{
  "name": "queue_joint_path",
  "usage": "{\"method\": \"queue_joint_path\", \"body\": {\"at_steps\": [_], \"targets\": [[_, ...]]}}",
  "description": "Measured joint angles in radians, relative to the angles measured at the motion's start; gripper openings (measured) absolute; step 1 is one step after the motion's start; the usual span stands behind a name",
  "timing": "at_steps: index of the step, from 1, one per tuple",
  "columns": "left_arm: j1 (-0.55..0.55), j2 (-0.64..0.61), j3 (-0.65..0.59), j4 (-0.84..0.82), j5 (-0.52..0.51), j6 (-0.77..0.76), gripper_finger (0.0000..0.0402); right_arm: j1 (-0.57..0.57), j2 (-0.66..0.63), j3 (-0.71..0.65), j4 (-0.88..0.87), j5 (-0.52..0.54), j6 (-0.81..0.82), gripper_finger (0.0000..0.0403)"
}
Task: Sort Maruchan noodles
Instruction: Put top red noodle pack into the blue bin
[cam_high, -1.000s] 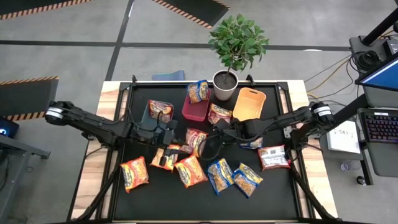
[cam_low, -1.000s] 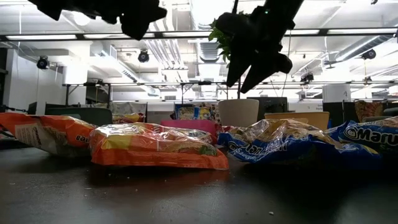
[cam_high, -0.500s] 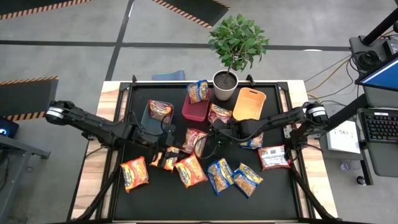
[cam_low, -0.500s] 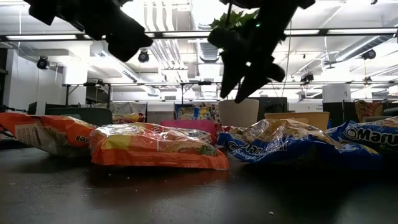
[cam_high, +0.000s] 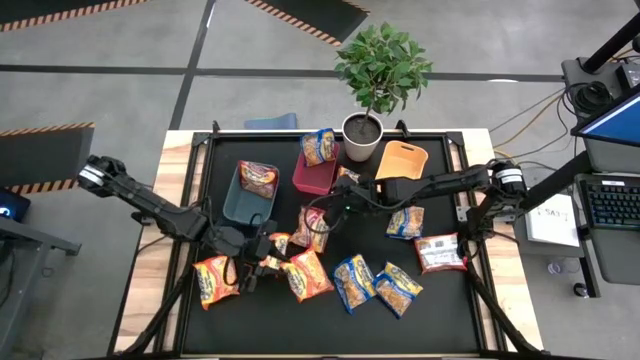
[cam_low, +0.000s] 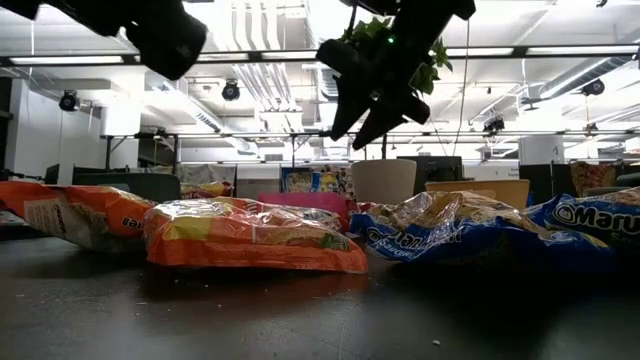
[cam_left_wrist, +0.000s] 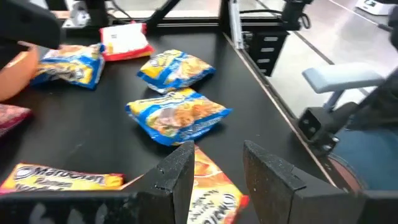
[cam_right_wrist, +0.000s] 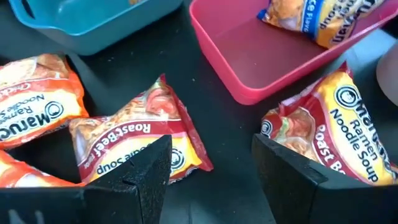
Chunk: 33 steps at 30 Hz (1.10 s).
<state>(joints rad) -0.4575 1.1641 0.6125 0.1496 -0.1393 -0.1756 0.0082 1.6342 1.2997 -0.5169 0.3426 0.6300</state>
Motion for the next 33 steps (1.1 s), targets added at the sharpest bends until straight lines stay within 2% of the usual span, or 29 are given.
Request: {"method": "queue_joint_path", "body": {"at_steps": [5, 9, 17, 22, 27, 33], "targets": [[-0.043, -0.002, -0.025, 0.0, -0.006, 0.021, 0.0118, -0.013, 0.001, 0.016, -0.025, -0.009, -0.003, 0.0208], [-0.046, -0.034, -0.074, -0.003, -0.011, 0.02, 0.0118, -0.021, 0.001, 0.05, -0.166, -0.01, 0.003, 0.0187], [-0.045, -0.16, -0.156, 0.049, -0.16, 0.023, 0.0118, -0.022, 0.008, 0.039, -0.206, 0.021, -0.008, 0.0073], [-0.045, -0.217, -0.166, 0.042, -0.284, 0.033, 0.0118, -0.022, 0.035, 0.033, -0.204, 0.127, -0.181, 0.0015], [-0.045, -0.227, -0.168, 0.029, -0.299, 0.04, 0.0118, -0.022, 0.078, 0.031, -0.207, 0.123, -0.309, 0.0017], [-0.045, -0.215, -0.168, 0.023, -0.299, 0.053, 0.0118, -0.022, 0.11, 0.028, -0.211, 0.121, -0.355, 0.0024]]}}
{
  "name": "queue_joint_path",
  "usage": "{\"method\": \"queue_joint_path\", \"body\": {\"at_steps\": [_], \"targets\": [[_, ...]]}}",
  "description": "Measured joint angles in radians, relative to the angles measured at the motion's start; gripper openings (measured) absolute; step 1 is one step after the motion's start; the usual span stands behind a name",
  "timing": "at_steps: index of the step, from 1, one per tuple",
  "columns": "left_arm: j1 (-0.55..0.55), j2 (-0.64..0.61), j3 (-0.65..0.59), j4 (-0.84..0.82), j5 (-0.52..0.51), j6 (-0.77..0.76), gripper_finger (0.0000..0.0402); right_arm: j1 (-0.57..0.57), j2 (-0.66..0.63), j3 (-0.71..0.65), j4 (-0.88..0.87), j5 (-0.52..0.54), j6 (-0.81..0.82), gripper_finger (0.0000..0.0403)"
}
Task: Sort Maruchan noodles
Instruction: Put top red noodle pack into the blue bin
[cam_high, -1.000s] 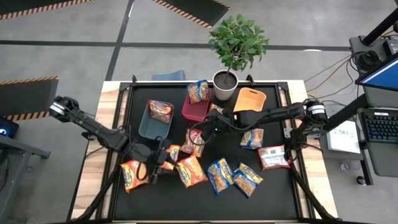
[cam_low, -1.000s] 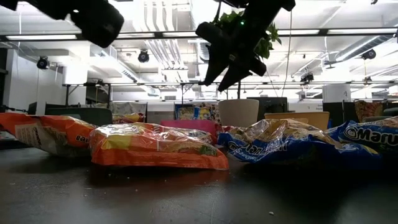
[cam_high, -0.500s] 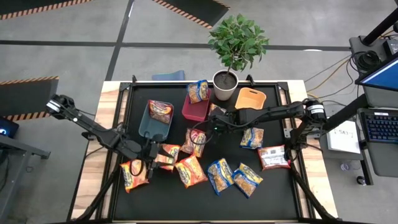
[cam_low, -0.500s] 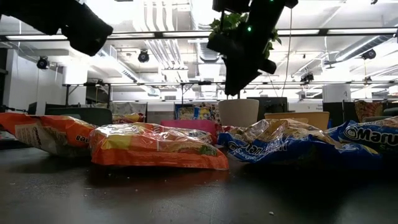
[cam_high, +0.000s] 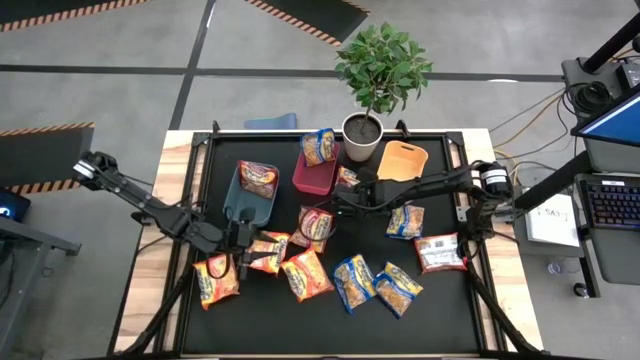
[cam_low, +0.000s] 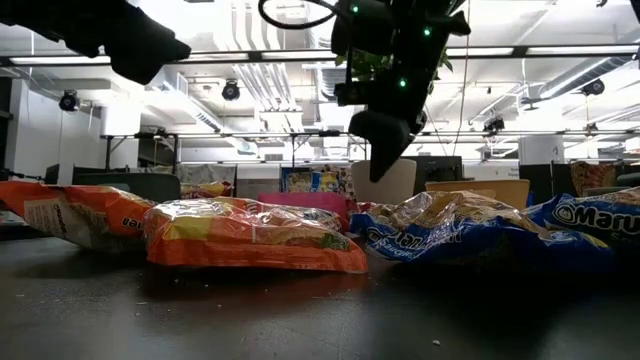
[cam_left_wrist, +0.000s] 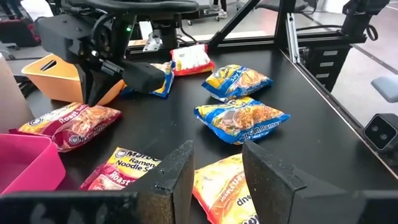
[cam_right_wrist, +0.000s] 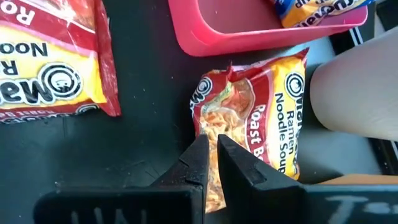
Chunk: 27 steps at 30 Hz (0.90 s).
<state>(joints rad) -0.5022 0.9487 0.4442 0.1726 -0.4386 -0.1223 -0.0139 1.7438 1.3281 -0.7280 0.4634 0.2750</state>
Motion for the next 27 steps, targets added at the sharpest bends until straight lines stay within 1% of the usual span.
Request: {"method": "queue_joint_path", "body": {"at_steps": [5, 7, 13, 17, 20, 23, 27], "targets": [[0.0, 0.001, 0.0, -0.003, -0.007, 0.001, 0.0118, 0.0, 0.001, 0.0, 0.004, 0.0, -0.006, 0.0025], [0.0, 0.001, 0.0, -0.003, -0.018, 0.001, 0.0118, 0.0, 0.001, 0.001, 0.002, -0.016, -0.006, 0.0025], [0.0, -0.002, 0.0, -0.02, -0.079, 0.005, 0.0118, 0.0, 0.001, 0.002, 0.001, -0.073, -0.021, 0.0023], [0.0, -0.005, 0.0, -0.025, -0.129, 0.006, 0.0118, 0.0, 0.001, 0.002, 0.004, -0.073, -0.076, 0.0019], [0.0, -0.013, 0.0, -0.039, -0.177, 0.007, 0.0118, -0.005, 0.001, 0.002, 0.01, -0.071, -0.076, 0.0016], [0.0, -0.018, 0.0, -0.055, -0.206, 0.009, 0.0118, -0.012, 0.001, 0.003, 0.008, -0.071, -0.035, 0.003], [0.0, -0.019, 0.0, -0.063, -0.209, 0.009, 0.0118, -0.023, 0.001, 0.003, 0.004, -0.074, 0.017, 0.0076]]}}
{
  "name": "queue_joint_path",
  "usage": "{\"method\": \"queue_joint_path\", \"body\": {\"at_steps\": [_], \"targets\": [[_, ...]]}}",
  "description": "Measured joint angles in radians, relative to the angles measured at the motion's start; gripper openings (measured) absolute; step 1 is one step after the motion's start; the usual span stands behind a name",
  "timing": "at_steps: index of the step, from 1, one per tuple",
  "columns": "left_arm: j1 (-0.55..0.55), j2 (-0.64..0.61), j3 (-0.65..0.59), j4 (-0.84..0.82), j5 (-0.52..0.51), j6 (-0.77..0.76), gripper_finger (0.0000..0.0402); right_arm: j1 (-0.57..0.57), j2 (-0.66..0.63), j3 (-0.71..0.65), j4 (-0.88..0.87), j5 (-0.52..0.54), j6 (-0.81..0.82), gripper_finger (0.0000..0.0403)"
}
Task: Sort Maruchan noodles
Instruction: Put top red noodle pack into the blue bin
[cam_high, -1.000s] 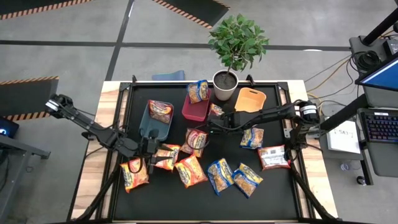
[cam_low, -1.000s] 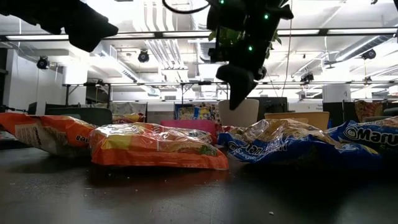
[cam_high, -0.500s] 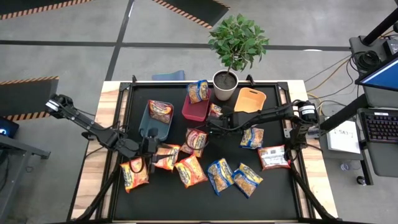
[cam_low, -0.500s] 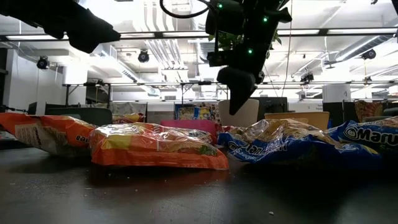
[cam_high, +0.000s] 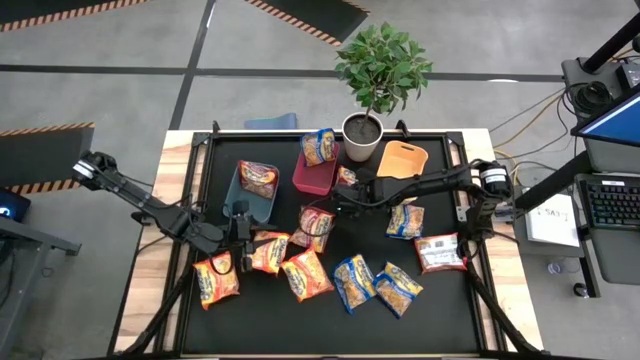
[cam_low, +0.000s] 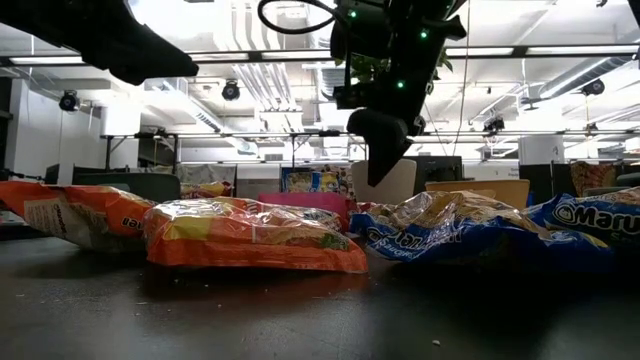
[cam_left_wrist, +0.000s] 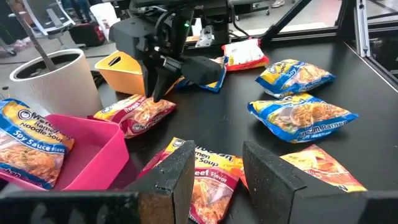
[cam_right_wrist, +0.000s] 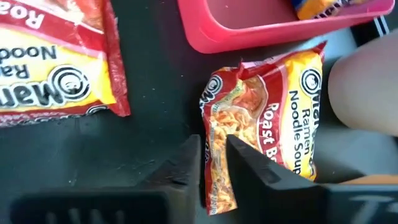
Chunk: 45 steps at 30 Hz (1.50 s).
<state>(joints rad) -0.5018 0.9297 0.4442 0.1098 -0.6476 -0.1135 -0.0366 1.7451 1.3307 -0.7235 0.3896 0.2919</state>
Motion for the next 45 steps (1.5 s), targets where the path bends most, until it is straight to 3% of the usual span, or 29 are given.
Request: {"method": "queue_joint_path", "body": {"at_steps": [10, 14, 22, 34, 45], "targets": [[0.0, 0.0, 0.0, 0.0, 0.0, 0.0, 0.0118, -0.001, 0.0, -0.012, 0.001, 0.008, -0.023, 0.0217], [0.0, 0.0, 0.0, 0.0, 0.0, 0.0, 0.0118, -0.001, 0.016, -0.019, -0.004, 0.082, -0.008, 0.0269], [0.0, 0.0, 0.0, 0.0, 0.0, 0.0, 0.0118, -0.001, 0.115, -0.02, -0.001, 0.091, -0.015, 0.0314], [0.0, 0.0, 0.0, -0.001, 0.0, 0.0, 0.0118, 0.0, 0.197, -0.008, 0.004, 0.12, -0.012, 0.0259], [0.0, 0.0, 0.0, -0.002, 0.0, 0.0, 0.0118, -0.001, 0.168, -0.01, 0.004, 0.104, 0.004, 0.0095]]}}
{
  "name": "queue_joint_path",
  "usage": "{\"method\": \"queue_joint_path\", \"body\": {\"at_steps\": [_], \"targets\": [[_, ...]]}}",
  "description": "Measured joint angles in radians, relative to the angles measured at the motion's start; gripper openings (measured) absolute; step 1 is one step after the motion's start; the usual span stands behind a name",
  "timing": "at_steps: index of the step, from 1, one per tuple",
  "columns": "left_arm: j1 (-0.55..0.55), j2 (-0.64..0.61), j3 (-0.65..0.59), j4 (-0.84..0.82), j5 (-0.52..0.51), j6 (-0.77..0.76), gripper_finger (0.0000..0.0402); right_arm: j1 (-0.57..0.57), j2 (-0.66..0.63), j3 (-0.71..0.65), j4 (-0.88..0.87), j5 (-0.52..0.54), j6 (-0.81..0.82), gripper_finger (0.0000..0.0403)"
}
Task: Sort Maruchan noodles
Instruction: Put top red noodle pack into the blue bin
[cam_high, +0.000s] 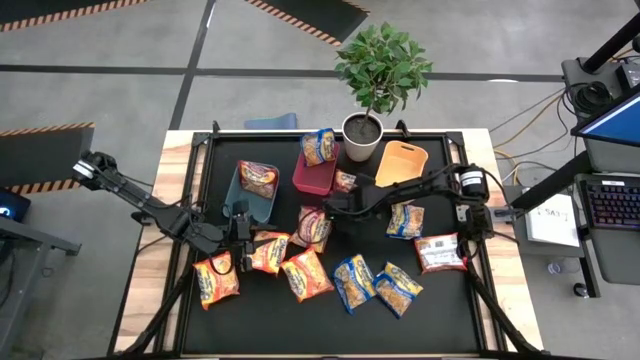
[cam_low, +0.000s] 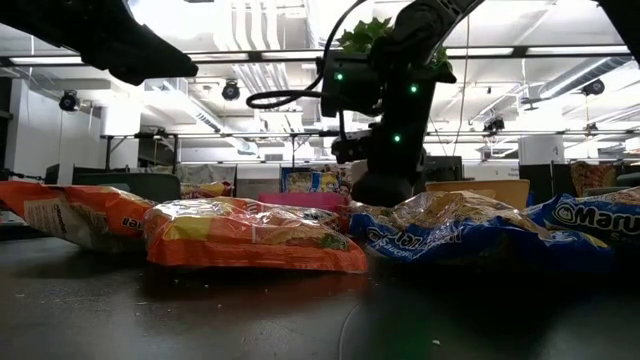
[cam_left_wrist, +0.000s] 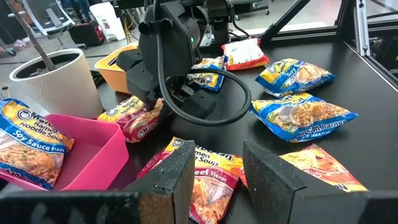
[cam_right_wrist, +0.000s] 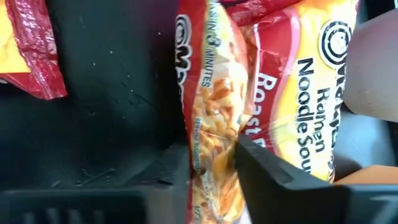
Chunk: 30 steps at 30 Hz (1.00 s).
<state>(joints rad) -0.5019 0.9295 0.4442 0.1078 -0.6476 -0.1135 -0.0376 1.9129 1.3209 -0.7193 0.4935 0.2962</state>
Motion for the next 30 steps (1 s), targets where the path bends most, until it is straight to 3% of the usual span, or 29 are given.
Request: {"method": "queue_joint_path", "body": {"at_steps": [6, 12, 22, 30], "targets": [[0.0, 0.0, 0.0, 0.001, 0.0, 0.0, 0.0118, 0.005, -0.017, 0.0, -0.005, -0.006, 0.0, 0.0019], [0.0, 0.0, 0.0, 0.004, 0.0, 0.004, 0.0118, 0.051, -0.058, 0.001, -0.009, -0.091, 0.026, 0.0019], [0.0, 0.0, 0.0, 0.01, 0.0, 0.004, 0.0118, 0.175, -0.094, 0.015, -0.009, -0.341, 0.123, 0.0021], [0.0, 0.0, 0.0, 0.012, 0.0, 0.004, 0.0118, 0.222, -0.094, 0.016, -0.003, -0.343, 0.105, 0.0047]]}}
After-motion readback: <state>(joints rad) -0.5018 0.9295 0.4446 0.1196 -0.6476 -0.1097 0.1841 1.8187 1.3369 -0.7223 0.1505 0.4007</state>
